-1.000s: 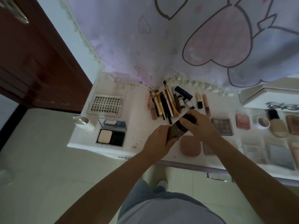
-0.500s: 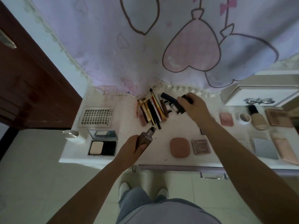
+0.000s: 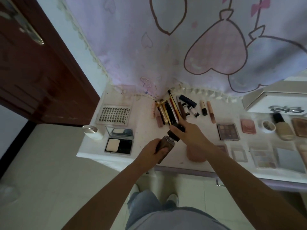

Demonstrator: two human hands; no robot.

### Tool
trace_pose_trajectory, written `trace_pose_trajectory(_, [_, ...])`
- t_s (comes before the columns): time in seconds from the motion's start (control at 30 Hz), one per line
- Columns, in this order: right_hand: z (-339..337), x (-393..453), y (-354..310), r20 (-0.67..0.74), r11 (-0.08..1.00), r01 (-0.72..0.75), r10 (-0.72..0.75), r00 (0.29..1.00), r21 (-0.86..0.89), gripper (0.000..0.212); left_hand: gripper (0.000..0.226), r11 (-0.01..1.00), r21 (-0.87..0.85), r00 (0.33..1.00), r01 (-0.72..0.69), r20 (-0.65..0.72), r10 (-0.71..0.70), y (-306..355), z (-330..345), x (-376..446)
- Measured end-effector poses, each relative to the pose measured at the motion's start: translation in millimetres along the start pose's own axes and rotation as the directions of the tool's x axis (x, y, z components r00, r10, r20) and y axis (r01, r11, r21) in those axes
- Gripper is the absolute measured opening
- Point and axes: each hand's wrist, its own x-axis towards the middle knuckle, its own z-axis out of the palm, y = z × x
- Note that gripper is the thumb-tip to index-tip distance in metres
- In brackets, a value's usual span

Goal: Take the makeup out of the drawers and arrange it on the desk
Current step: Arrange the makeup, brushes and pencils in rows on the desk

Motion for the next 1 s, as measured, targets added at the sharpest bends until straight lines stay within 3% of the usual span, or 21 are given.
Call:
trace_pose_trajectory(0.13, [-1.1, -5.3, -4.4, 0.078, 0.996, 0.071, -0.067, 0.995, -0.046, 0.037, 0.018, 0.997, -0.028, 0.996, 0.067, 0.057, -0.066, -9.0, -4.2, -2.7])
trace_pose_trajectory(0.23, [0.7, -8.0, -4.7, 0.148, 0.991, 0.109, -0.098, 0.984, -0.071, 0.032, 0.031, 0.994, -0.032, 0.993, 0.102, 0.067, -0.1, -15.8, -6.1, -4.7])
trace_pose_trajectory(0.43, [5.0, -5.4, 0.9, 0.233, 0.998, 0.051, -0.061, 0.971, 0.046, 0.034, 0.032, 0.993, -0.007, 0.99, 0.12, 0.077, -0.119, -28.5, -8.3, -6.3])
trace_pose_trajectory(0.63, [12.1, -3.5, 7.1, 0.169, 0.966, -0.081, 0.04, 0.985, 0.245, 0.038, 0.037, 0.964, -0.188, 0.981, 0.189, -0.01, -0.195, -35.0, -15.8, -6.3])
trace_pose_trajectory(0.73, [19.5, -3.8, 13.4, 0.154, 0.999, -0.021, 0.025, 0.988, -0.026, 0.039, 0.035, 0.946, -0.243, 0.967, 0.215, -0.086, -0.242, -42.9, -22.0, 0.2])
trace_pose_trajectory(0.83, [33.8, -6.7, 19.1, 0.244, 0.944, 0.053, 0.03, 0.969, -0.327, 0.043, 0.041, 0.928, -0.308, 0.959, 0.21, -0.121, -0.257, -47.9, -27.2, 5.6])
trace_pose_trajectory(1.0, [63.0, -7.2, 31.5, 0.332, 0.862, 0.11, 0.07, 0.941, -0.494, 0.051, 0.044, 0.932, -0.306, 0.96, 0.195, -0.135, -0.245, -56.0, -29.0, 11.1])
